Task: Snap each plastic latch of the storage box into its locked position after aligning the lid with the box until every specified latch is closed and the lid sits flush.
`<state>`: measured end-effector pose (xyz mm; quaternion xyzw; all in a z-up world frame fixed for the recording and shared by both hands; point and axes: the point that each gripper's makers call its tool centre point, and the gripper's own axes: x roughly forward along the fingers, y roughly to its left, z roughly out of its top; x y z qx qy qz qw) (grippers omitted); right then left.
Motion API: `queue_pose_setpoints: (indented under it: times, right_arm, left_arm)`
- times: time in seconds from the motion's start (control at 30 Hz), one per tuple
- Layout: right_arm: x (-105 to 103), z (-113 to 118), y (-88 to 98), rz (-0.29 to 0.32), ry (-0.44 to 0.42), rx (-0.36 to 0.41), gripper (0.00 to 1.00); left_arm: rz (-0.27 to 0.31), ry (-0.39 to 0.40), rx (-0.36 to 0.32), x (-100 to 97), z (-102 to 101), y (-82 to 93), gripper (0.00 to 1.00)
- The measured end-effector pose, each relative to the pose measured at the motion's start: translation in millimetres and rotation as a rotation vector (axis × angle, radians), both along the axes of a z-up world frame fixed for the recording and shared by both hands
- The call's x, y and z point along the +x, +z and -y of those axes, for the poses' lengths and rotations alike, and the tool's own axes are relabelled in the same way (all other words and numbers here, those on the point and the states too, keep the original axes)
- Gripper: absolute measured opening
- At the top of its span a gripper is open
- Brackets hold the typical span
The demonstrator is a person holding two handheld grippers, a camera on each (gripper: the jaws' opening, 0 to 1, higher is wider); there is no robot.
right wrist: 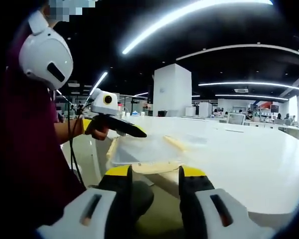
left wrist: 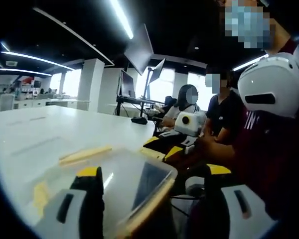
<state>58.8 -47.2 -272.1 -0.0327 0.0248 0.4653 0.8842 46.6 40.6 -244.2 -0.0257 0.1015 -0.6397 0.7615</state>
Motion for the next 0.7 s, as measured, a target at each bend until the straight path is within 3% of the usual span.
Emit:
queue_pose_setpoints:
  times: [0.4,0.7]
  right_arm:
    - [7,0,-1.2,-0.005,0.008,0.016,0.34]
    - [12,-2,-1.2,-0.006,0.019,0.031,0.34]
  left_arm:
    - [0.004,0.007,0.01,-1.0,-1,-1.5,0.83]
    - [0.021,0.014,0.078,-1.3,1,-9.1,0.83]
